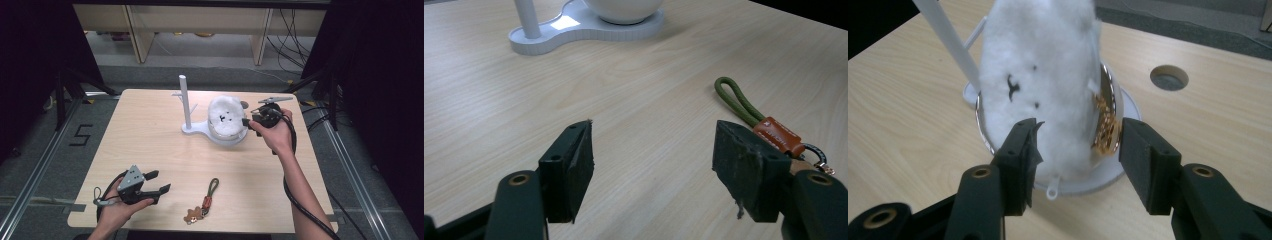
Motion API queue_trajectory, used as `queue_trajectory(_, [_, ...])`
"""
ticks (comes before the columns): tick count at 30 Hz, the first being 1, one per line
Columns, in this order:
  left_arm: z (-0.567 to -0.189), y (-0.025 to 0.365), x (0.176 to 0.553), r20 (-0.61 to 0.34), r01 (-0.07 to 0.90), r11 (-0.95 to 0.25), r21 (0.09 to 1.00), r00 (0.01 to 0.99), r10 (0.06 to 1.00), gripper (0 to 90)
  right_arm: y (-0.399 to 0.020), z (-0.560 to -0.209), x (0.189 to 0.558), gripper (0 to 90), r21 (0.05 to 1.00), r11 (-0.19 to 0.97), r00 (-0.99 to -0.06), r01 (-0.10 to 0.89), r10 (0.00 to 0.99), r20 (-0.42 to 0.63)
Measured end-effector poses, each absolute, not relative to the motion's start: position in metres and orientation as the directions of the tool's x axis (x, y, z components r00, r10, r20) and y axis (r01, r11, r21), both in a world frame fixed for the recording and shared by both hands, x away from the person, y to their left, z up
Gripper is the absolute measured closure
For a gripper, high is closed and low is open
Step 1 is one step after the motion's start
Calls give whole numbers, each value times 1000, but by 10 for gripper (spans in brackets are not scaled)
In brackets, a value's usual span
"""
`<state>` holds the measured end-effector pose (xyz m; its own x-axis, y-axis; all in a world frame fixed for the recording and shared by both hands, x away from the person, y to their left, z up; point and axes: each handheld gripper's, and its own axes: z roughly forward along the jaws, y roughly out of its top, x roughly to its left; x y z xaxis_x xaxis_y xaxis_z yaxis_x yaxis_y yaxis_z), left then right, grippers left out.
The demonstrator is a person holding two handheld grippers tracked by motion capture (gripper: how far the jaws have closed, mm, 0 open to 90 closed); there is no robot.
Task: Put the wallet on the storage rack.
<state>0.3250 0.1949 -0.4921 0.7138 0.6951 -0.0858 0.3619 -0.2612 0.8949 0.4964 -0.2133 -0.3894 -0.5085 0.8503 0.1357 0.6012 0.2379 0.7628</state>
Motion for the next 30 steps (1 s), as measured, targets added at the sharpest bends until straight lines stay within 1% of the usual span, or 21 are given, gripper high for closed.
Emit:
queue_trajectory(1, [-492,193,325,-90,362,-261,895,719,690,322,-211,-389,490,510,741,194,-466,643,867,178])
queue_trajectory(2, [-491,191,326,-89,361,-268,893,726,682,322,-216,-392,489,513,761,235,-506,605,851,139])
queue_trajectory(3, [-490,189,325,-86,365,-274,890,724,685,322,-215,-393,482,516,746,207,-475,633,865,163])
queue_trajectory(6, [-490,183,326,-95,364,-273,891,735,671,323,-220,-398,472,519,735,195,-463,649,868,179])
queue_trajectory(7, [-489,181,327,-95,366,-280,888,741,665,323,-223,-401,470,520,744,211,-476,634,865,160])
queue_trajectory(9, [-488,176,328,-96,366,-290,884,750,655,324,-226,-407,464,520,749,212,-479,627,864,156])
queue_trajectory(11, [-487,171,329,-102,370,-297,880,759,643,327,-227,-414,456,520,744,190,-458,640,872,171])
queue_trajectory(12, [-486,168,329,-108,378,-299,876,758,643,328,-229,-417,453,518,740,199,-455,642,876,159])
queue_trajectory(17, [-485,157,330,-139,395,-295,870,771,622,344,-234,-439,432,509,741,163,-437,651,880,189])
queue_trajectory(18, [-484,156,330,-143,397,-297,868,774,617,349,-232,-442,427,508,728,133,-408,672,888,214])
queue_trajectory(19, [-484,154,330,-156,408,-291,866,771,618,352,-233,-445,424,508,727,127,-403,675,888,219])
queue_trajectory(20, [-483,153,330,-159,416,-294,860,767,621,356,-237,-451,421,508,743,148,-415,653,890,188])
queue_trajectory(22, [-483,149,331,-163,417,-297,859,774,612,361,-239,-456,415,506,743,126,-409,657,887,212])
queue_trajectory(23, [-482,148,331,-176,433,-297,851,768,616,364,-240,-460,411,506,740,115,-394,662,894,214])
queue_trajectory(24, [-481,146,332,-179,433,-297,851,771,611,365,-241,-462,410,505,745,108,-401,658,888,226])
queue_trajectory(28, [-480,140,333,-191,447,-314,838,778,599,375,-245,-471,402,505,749,78,-374,658,897,235])
queue_trajectory(30, [-480,136,334,-188,441,-310,842,779,598,381,-247,-473,400,503,746,88,-378,660,897,228])
